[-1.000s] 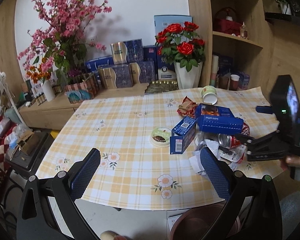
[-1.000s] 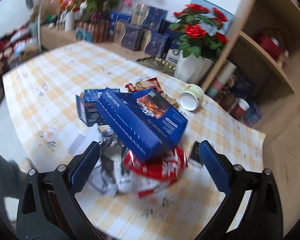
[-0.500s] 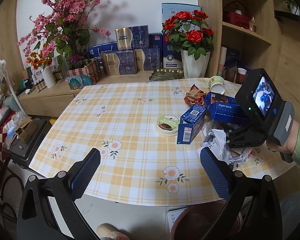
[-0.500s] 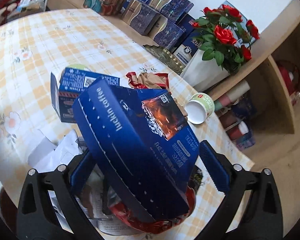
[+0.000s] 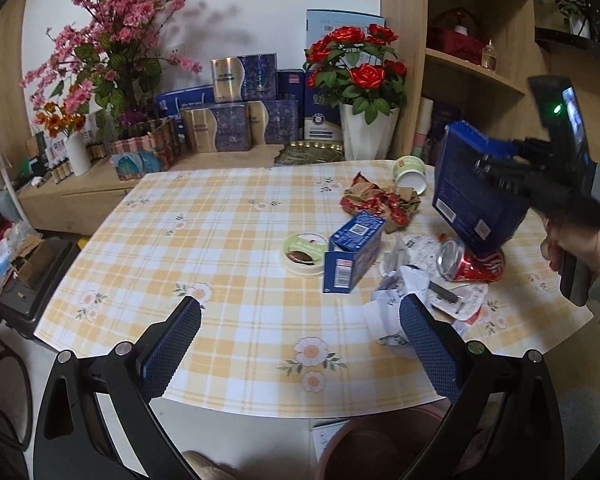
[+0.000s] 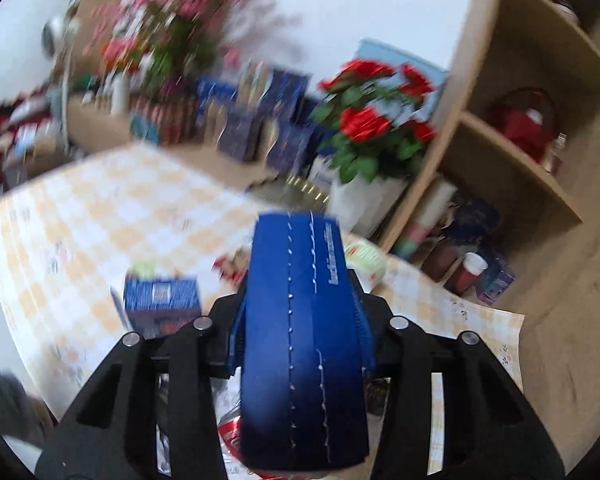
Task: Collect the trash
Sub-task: 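Grasp the blue luckin coffee box with the right tool while left tool approaches crumpled paper, then grasp the crumpled grey paper with the left tool while right tool holds the box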
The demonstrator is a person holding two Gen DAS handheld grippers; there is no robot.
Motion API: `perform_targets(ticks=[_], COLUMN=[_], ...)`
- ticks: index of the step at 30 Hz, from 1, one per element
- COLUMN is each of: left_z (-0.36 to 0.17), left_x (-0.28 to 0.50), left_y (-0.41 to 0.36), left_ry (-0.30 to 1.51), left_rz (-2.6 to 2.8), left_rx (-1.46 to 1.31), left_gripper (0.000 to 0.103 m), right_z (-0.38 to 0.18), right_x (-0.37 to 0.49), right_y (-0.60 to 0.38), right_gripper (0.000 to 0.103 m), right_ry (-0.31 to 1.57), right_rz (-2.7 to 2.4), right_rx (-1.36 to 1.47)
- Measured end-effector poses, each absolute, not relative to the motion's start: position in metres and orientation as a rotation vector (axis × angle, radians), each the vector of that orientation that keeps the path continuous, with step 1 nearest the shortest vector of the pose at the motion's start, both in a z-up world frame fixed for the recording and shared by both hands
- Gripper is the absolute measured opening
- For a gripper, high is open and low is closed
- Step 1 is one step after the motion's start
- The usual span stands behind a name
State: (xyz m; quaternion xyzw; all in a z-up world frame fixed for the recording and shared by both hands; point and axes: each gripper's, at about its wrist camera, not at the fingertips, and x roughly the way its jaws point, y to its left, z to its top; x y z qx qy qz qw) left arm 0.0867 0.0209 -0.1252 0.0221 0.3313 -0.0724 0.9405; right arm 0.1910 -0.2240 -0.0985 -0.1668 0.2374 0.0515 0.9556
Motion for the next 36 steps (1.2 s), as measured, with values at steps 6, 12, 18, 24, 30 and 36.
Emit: perform_targets(ticks=[6, 12, 18, 24, 30, 36], left_z=[-0.140, -0.164, -0.187, -0.213, -0.236, -0.229], left_x=[0.096, 0.114, 0.146, 0.175, 0.199, 0.193], left_y=[0.010, -0.014, -0.051, -0.078, -0.088, -0.071], left_ry=[0.739, 0.821, 0.884, 0.962, 1.020, 1.001], left_rz=[-0.252, -0.370, -0.434, -0.464, -0.424, -0.463], left_rx=[-0.045, -0.114, -0.112, -0.132, -0.126, -0.196], left_gripper=[0.082, 0.071, 0.064, 0.057, 0.050, 0.023], right_z=[-0.063, -0.064, -0.079, -0.093, -0.106, -0.118], right_x=[0.155, 0.114, 0.074, 0.044, 0.027, 0.020], right_y=[-0.264, -0.299, -0.325, -0.340, -0.355, -0.356], right_gripper=[0.044, 0.044, 0.044, 0.044, 0.044, 0.044], right_ry=[0.377, 0.375, 0.406, 0.429, 0.457, 0.483], right_rz=[0.054, 0.030, -0.004, -0.039, -0.042, -0.035], right_rx=[-0.183, -0.092, -0.030, -0.012, 0.047, 0.079])
